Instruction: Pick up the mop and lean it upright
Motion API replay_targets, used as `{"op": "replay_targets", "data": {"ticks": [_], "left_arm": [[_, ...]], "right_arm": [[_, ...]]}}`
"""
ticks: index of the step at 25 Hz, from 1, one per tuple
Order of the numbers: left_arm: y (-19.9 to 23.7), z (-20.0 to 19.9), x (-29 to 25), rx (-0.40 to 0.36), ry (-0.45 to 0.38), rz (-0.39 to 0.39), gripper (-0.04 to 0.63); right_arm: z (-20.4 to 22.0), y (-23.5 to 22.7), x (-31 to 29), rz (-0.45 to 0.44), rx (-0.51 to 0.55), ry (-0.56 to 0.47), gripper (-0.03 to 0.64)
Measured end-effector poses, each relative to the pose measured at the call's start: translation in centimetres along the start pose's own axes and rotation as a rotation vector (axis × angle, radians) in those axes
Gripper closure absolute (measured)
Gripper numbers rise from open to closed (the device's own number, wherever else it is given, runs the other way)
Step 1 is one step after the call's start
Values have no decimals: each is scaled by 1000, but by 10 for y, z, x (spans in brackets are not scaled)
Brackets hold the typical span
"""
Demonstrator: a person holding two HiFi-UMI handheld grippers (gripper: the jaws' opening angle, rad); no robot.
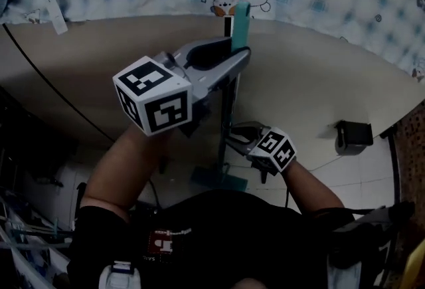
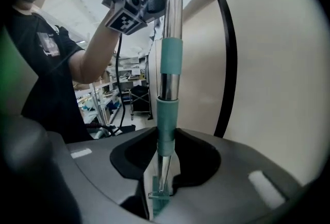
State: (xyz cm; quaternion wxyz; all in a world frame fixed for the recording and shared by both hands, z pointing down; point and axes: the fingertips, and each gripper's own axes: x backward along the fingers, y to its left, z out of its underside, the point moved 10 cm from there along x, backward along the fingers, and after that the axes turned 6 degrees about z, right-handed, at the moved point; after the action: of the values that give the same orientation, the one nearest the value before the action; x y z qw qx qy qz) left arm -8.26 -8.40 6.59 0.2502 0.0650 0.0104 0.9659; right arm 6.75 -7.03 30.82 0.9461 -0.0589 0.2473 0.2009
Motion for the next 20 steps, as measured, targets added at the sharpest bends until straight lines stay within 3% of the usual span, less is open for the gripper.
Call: {"op": "replay_targets", "data": {"ticks": [6, 16, 20], "left_arm": [[-4, -50, -5, -61, -39, 43, 488], [-4, -120, -13, -149, -100, 84, 485], [-4, -140, -15, -147, -110, 110, 485]], "right_arm": [[-44, -3, 23, -8, 54, -60, 494], [-96, -30, 60, 52, 97, -146, 495], [-113, -34, 73, 75, 104, -168, 495]]}}
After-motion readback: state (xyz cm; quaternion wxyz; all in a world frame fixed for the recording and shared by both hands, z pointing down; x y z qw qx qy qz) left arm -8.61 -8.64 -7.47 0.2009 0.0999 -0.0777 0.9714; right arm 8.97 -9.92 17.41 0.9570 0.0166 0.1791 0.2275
